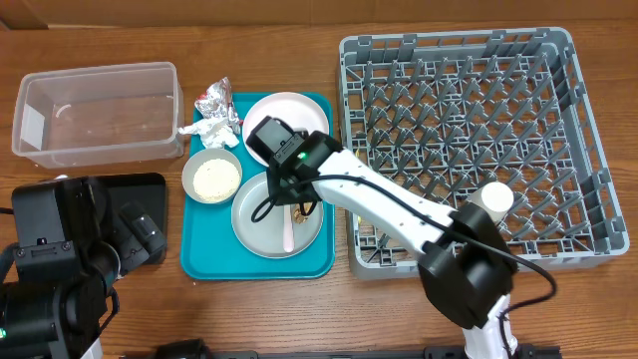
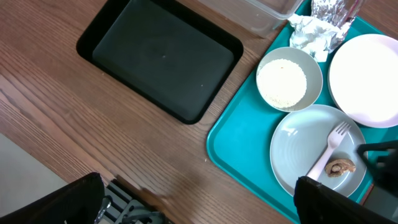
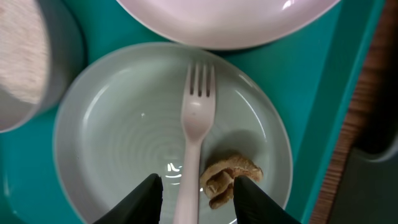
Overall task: Sort waste into correct bins and load items into the dishwasher rack
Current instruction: 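Grasp the pink fork with the right gripper and place it in the rack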
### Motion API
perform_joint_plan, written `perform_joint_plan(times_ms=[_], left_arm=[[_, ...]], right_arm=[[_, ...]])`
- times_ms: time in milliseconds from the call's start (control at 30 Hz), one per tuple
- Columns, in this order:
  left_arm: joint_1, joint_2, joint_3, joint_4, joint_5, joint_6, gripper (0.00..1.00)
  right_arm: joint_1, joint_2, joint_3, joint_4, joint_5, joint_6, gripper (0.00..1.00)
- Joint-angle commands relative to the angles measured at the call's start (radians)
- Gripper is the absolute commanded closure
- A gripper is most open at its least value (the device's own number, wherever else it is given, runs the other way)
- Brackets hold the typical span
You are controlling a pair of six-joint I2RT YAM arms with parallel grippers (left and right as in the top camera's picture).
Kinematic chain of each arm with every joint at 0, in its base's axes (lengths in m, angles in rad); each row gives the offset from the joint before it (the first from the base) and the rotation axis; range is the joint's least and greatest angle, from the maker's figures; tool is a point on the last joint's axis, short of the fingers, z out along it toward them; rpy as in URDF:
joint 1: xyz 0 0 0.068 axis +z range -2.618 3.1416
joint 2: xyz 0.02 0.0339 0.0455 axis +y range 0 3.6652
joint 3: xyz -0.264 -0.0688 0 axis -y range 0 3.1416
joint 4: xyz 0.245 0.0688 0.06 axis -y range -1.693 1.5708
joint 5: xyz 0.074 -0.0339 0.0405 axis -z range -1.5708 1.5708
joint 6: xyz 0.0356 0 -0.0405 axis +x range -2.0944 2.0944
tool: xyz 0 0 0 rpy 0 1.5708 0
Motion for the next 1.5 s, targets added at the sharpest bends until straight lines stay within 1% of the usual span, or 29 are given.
perform_joint_plan(times_ms=[0, 267, 433, 633, 900, 1000, 1133, 1200, 1233, 1267, 1400, 1433, 1467], left_arm=[[0.007, 0.0, -0.004, 0.001, -0.013, 0.004, 0.0], [0.007, 0.0, -0.004, 0.001, -0.013, 0.004, 0.0], [0.007, 0.0, -0.004, 0.001, -0.013, 0.004, 0.0], [0.007, 0.0, -0.004, 0.001, -0.014, 0.004, 0.0], [0.007, 0.0, -0.004, 0.001, -0.013, 0.004, 0.0], [0.007, 0.0, -0.004, 0.001, -0.013, 0.004, 0.0], [0.007, 0.0, -0.004, 0.001, -0.013, 0.004, 0.0], [0.007, 0.0, -0.004, 0.001, -0.013, 0.004, 0.0], [0.007, 0.0, -0.004, 0.001, -0.013, 0.004, 0.0], [0.007, 0.0, -0.004, 0.001, -0.013, 0.004, 0.0], [0.007, 0.0, -0.004, 0.001, -0.013, 0.004, 0.0], [0.007, 0.0, -0.004, 0.001, -0.013, 0.004, 0.0], [0.007, 0.0, -0.004, 0.001, -0.013, 0.005, 0.0]], right_arm=[[0.026, 0.025, -0.002, 0.018, -0.047, 0.031, 0.59], [0.038, 0.034, -0.015, 0.085, 0.002, 0.031, 0.6], [0.038, 0.034, -0.08, 0.138, 0.003, 0.03, 0.6], [0.038, 0.034, -0.176, 0.243, 0.002, 0.031, 0.6], [0.038, 0.034, -0.183, 0.249, -0.006, 0.03, 0.6], [0.038, 0.036, -0.183, 0.248, -0.017, 0.03, 0.64], [0.041, 0.069, -0.184, 0.249, -0.017, 0.041, 0.64], [0.04, 0.085, -0.184, 0.247, -0.02, 0.057, 0.67], [0.039, 0.086, -0.184, 0.246, -0.024, 0.061, 0.73], [0.038, 0.085, -0.183, 0.249, -0.024, 0.061, 0.76], [0.038, 0.085, -0.167, 0.24, -0.023, 0.06, 0.81], [0.038, 0.085, -0.155, 0.224, -0.019, 0.06, 0.84], [0.038, 0.084, -0.143, 0.209, -0.017, 0.059, 0.85]])
